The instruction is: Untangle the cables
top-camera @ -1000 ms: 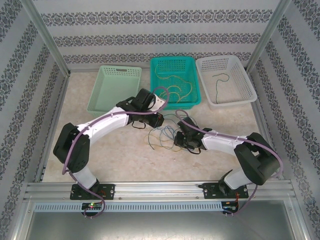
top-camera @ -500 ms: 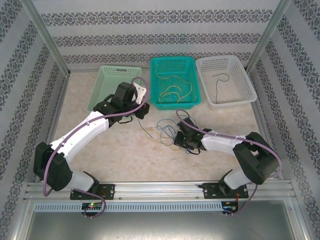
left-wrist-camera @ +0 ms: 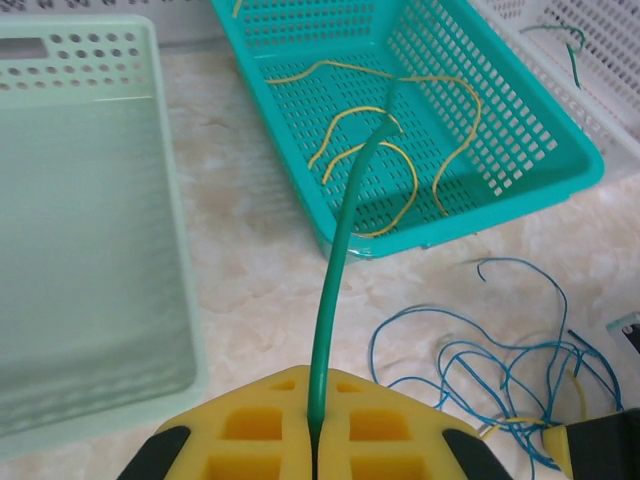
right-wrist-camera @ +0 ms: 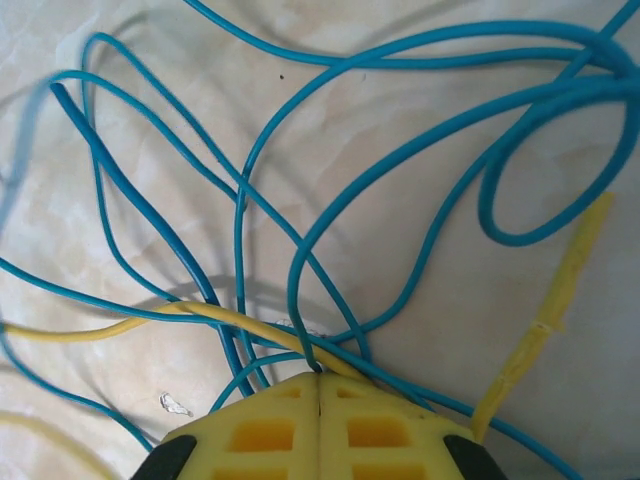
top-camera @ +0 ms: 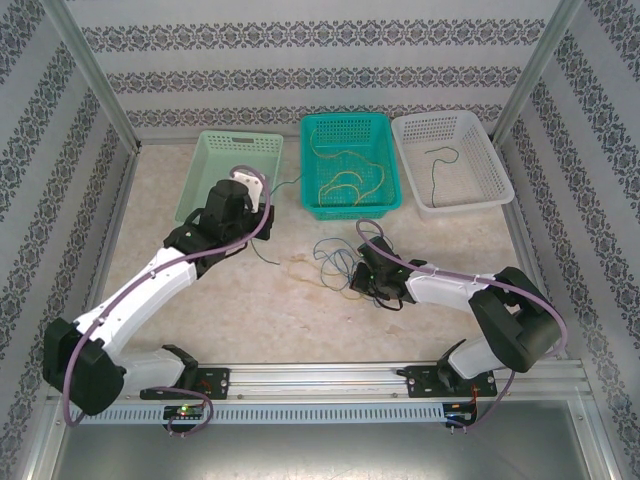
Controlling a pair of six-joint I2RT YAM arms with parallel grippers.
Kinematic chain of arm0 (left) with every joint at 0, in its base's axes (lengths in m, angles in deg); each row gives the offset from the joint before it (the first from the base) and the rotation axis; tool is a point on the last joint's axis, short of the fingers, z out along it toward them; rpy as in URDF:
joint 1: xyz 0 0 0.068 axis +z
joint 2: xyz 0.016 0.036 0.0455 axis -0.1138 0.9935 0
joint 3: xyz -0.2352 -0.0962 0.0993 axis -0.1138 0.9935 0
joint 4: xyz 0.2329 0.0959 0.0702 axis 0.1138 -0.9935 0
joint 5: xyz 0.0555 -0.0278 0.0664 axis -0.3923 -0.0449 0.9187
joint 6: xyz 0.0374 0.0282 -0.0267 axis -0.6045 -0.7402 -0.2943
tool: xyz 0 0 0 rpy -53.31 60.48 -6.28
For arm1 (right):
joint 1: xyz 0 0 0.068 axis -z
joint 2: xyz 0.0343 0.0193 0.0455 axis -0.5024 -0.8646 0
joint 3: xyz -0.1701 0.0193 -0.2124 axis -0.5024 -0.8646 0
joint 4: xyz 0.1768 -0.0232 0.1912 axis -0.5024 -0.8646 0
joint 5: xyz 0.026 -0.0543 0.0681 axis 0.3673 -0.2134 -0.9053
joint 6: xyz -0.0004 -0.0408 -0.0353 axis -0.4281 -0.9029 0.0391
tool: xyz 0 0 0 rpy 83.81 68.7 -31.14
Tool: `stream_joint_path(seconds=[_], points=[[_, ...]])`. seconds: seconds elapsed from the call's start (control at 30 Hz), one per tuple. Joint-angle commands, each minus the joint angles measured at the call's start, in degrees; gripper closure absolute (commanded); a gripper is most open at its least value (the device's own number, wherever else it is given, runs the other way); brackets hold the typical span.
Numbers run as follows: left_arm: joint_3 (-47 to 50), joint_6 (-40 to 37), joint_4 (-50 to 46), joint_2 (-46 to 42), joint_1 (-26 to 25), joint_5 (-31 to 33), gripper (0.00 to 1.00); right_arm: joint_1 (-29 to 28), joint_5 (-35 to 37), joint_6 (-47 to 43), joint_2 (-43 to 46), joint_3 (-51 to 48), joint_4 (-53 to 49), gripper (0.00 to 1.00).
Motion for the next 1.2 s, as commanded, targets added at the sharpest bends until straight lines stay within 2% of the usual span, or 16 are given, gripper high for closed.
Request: stream_joint_path(seconds=[0.0, 0.1, 0.2, 0.37, 0.47, 0.53, 0.7, 0.97, 1.1, 1.17], points=[[-0.59, 0.22, 4.52, -2.18, 0.40, 3.49, 0.94, 0.50, 3.80, -1.33, 1.03, -1.06, -5.61, 0.82], [-2.30, -2.03, 1.11, -1.98, 0.37, 5.12, 0.94, -0.34, 4.17, -3.84, 5.40, 0.01, -4.06, 0.74], [-2.15, -2.75, 1.85, -2.73, 0.40, 2.47, 0.94, -0.84, 4.59, -6.32, 9.99, 2.28, -5.00, 0.49], [-1.05, -2.16, 5.57, -2.60, 0.40, -3.19, 0.93, -0.92, 3.27, -9.31, 17.14, 4.55, -4.62, 0.37], [-0.52, -2.38, 9.46, -2.33, 0.38, -9.98, 0.93, -0.89, -0.56, -11.96, 19.82, 5.29, -1.66, 0.35], [-0.23, -2.67, 12.29, -2.09, 0.38, -14.91, 0.92, -0.88, -6.11, -14.05, 19.53, 6.32, 2.30, 0.35], [-0.53, -2.76, 17.35, -1.50, 0.39, -23.98, 0.93, -1.40, -19.18, -13.65, 12.47, 12.11, 10.01, 0.34], [2.93, -1.68, 24.51, -2.39, 0.34, -29.96, 0.93, -3.33, -31.46, -9.27, 0.36, 20.00, 21.31, 0.32], [3.41, -1.56, 25.75, -2.92, 0.39, -29.71, 0.92, -3.86, -32.98, -8.10, -3.50, 21.52, 23.74, 0.34], [3.36, -1.17, 26.47, -3.04, 0.40, -29.38, 0.93, -3.96, -34.33, -7.83, -5.20, 22.35, 24.46, 0.38]])
